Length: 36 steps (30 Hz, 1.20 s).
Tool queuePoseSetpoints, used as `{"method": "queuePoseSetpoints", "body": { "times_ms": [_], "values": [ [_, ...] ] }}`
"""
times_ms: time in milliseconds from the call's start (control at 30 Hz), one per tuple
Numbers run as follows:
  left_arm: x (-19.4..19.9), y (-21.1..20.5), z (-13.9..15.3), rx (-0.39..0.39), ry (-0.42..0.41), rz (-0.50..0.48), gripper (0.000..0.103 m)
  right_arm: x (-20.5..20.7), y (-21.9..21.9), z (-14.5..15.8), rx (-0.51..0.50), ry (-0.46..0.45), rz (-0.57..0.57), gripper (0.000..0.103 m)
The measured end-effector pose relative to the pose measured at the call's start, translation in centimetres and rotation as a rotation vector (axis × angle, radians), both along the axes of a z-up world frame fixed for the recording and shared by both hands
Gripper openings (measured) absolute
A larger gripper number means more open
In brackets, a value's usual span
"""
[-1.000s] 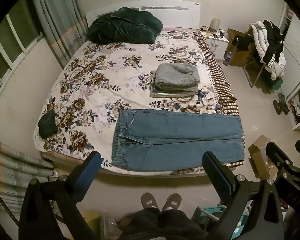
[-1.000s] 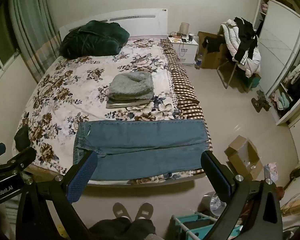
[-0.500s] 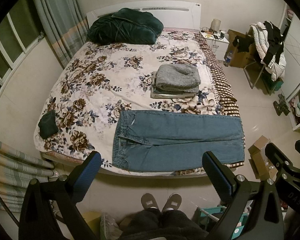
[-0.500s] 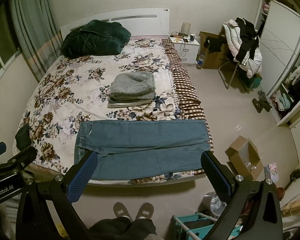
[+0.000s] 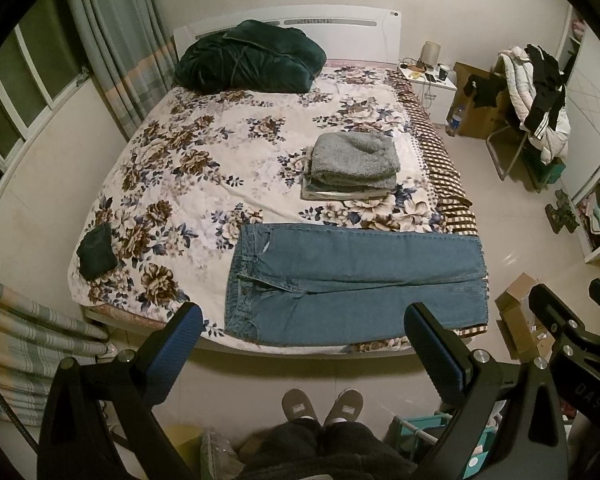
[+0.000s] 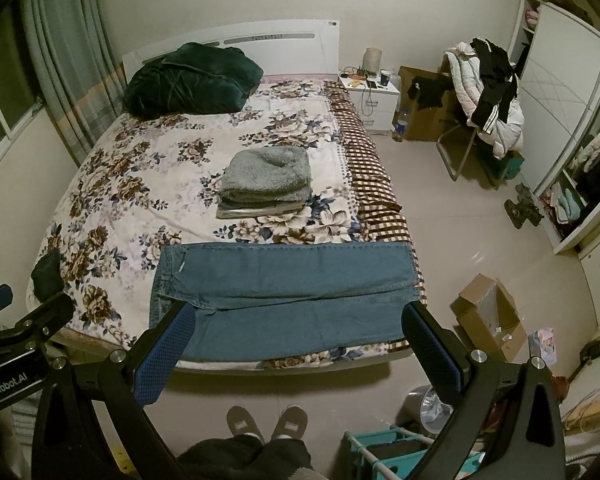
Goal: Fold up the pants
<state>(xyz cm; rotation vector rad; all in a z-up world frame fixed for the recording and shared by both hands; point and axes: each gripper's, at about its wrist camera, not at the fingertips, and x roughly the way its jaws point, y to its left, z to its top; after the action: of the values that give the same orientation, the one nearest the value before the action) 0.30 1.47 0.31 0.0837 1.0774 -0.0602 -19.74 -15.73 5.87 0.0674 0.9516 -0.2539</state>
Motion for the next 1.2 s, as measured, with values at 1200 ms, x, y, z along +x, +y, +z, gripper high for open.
{"method": "queuePoseSetpoints", "body": {
  "times_ms": [1200],
  "values": [
    [0.6, -1.9, 0.7, -0.002, 0.012, -0.012, 0.103, -0.6, -0.3, 0.1, 0.007, 0.019, 0.003, 0.103]
  ]
}}
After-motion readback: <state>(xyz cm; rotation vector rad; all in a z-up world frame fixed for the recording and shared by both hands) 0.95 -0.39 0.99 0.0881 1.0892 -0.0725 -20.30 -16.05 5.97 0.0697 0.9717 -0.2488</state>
